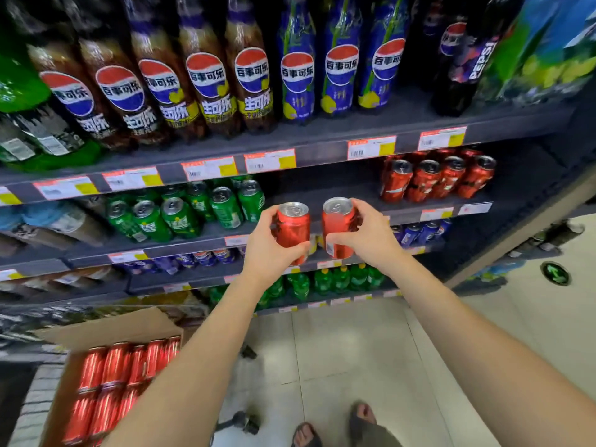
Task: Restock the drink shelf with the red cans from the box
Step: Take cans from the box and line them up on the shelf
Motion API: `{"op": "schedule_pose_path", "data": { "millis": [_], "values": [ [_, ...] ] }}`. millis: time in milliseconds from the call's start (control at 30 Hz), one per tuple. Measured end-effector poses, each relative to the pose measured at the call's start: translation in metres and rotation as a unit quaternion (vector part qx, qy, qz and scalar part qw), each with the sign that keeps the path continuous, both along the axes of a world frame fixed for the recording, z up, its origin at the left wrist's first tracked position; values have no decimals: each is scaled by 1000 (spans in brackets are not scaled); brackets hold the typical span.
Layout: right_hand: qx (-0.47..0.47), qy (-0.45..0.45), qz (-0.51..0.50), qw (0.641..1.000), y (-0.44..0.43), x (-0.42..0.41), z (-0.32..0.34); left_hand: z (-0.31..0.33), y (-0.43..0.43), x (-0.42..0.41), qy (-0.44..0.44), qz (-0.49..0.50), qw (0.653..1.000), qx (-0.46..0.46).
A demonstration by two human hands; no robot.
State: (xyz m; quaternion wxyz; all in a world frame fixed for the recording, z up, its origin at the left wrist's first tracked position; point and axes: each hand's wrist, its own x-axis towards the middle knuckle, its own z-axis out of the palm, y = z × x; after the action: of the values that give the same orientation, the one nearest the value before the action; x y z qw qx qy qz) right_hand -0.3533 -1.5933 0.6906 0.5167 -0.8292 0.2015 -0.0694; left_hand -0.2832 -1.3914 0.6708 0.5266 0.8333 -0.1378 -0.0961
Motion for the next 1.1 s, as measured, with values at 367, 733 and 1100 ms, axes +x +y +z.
{"op": "schedule_pose_path", "data": {
  "millis": [367, 733, 1100],
  "values": [
    [-40, -55, 49, 996, -75, 90, -58, -58, -66, 58, -34, 89, 995, -34],
    [-13, -201, 103, 974, -101, 156, -119, -118, -81, 107, -194, 99, 968, -124],
    [-48, -239, 168, 955, -94, 219, -127, -126, -80, 133, -312, 100, 937, -119]
  ]
}}
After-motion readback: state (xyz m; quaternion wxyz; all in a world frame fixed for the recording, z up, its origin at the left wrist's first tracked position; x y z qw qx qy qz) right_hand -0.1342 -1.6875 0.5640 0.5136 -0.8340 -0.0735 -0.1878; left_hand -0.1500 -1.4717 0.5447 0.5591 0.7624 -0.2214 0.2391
